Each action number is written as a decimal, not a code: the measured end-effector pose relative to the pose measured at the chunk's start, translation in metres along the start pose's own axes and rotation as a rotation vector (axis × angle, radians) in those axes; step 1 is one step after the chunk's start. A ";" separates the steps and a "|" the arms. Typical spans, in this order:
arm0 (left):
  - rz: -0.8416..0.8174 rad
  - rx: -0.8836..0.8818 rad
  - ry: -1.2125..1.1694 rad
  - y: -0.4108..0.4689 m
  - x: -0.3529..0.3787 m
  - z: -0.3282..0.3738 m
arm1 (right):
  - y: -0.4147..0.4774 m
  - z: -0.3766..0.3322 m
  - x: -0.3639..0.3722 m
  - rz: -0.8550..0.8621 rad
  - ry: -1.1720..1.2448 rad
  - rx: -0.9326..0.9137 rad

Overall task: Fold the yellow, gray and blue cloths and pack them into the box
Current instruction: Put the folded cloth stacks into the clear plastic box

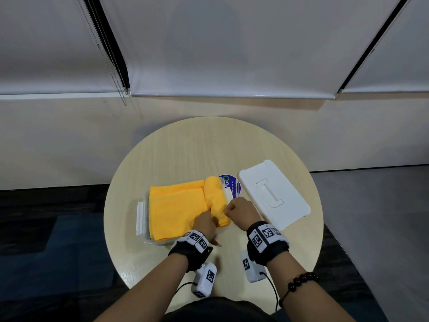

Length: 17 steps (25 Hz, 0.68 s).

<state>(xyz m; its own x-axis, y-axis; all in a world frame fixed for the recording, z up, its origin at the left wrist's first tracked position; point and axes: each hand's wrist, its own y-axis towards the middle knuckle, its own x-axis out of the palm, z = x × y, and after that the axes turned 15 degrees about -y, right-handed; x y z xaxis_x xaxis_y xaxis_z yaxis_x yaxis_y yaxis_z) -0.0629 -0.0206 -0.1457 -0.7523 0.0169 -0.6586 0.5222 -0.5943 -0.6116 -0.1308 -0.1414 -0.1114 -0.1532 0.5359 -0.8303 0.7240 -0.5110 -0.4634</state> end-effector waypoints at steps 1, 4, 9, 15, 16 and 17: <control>-0.043 0.051 0.082 -0.002 -0.001 0.001 | -0.003 -0.001 0.004 0.015 -0.030 -0.013; -0.019 0.116 0.064 -0.006 0.004 -0.009 | -0.009 -0.003 0.012 -0.019 -0.129 -0.064; -0.006 0.039 -0.078 -0.009 -0.023 -0.021 | -0.014 0.001 0.025 -0.076 -0.104 -0.106; 0.202 -0.016 -0.420 0.013 -0.063 -0.005 | -0.014 -0.009 0.029 -0.078 -0.013 -0.031; 0.216 -0.022 -0.398 0.017 -0.061 0.000 | -0.015 -0.011 0.034 -0.058 -0.071 -0.027; 0.238 -0.034 -0.359 0.022 -0.057 0.004 | -0.016 -0.013 0.039 -0.030 -0.138 -0.037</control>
<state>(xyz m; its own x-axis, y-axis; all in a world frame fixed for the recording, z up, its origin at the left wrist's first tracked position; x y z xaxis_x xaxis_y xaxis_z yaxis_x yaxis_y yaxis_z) -0.0098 -0.0372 -0.1195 -0.6982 -0.4022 -0.5922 0.7065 -0.5208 -0.4793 -0.1397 -0.1033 -0.1326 -0.2648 0.4517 -0.8520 0.7413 -0.4697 -0.4794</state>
